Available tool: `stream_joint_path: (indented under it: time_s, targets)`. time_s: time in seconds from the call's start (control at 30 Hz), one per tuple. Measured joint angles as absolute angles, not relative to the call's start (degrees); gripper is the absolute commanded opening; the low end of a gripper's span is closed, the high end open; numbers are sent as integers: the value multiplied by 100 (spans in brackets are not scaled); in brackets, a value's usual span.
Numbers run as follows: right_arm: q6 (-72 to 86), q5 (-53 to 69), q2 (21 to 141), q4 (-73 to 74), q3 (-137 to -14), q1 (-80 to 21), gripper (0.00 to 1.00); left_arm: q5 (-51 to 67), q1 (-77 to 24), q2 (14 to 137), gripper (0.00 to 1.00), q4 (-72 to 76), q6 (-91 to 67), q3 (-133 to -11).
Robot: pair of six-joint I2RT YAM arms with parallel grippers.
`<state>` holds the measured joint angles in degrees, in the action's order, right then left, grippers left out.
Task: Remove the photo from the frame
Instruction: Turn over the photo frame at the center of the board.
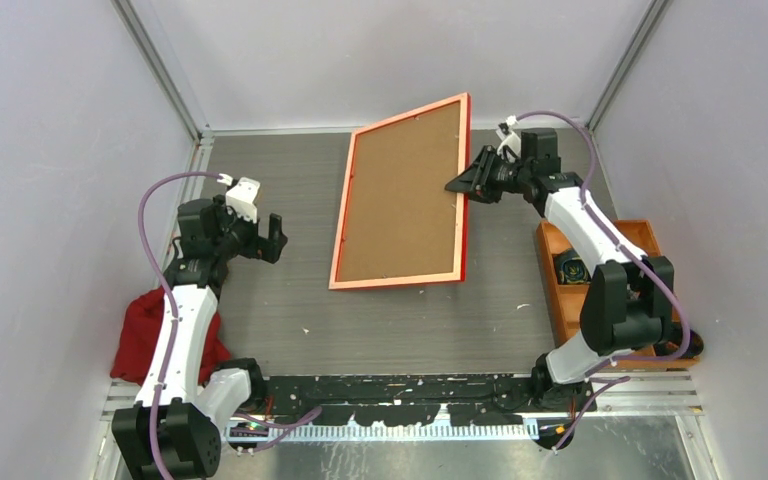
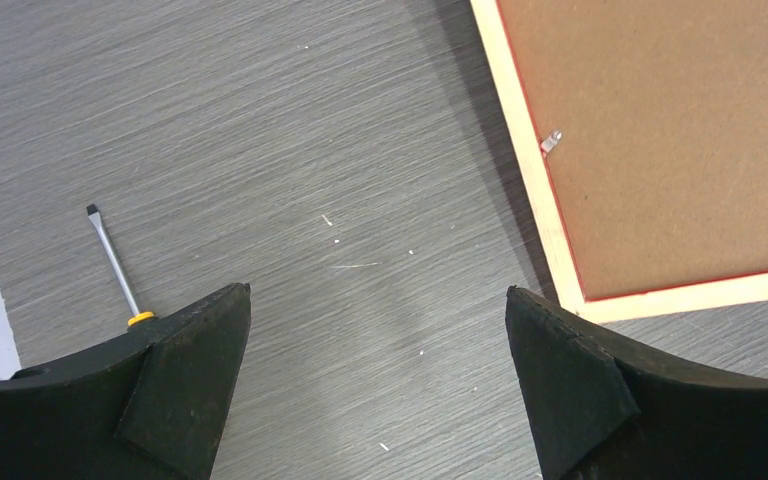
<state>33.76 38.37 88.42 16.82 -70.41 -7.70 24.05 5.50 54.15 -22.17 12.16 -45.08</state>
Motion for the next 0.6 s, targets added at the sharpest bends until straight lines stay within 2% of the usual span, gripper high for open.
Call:
stream_joint_path:
  time_s: [0.3, 0.6]
  targets:
    - [3548, 4217, 9800, 1721, -7030, -596, 1, 2408, 550, 5415, 99, -2206, 1216, -4508]
    - [3487, 4421, 10130, 1404, -6965, -565, 24, 2405, 550, 5415, 99, -2204, 1216, -4508]
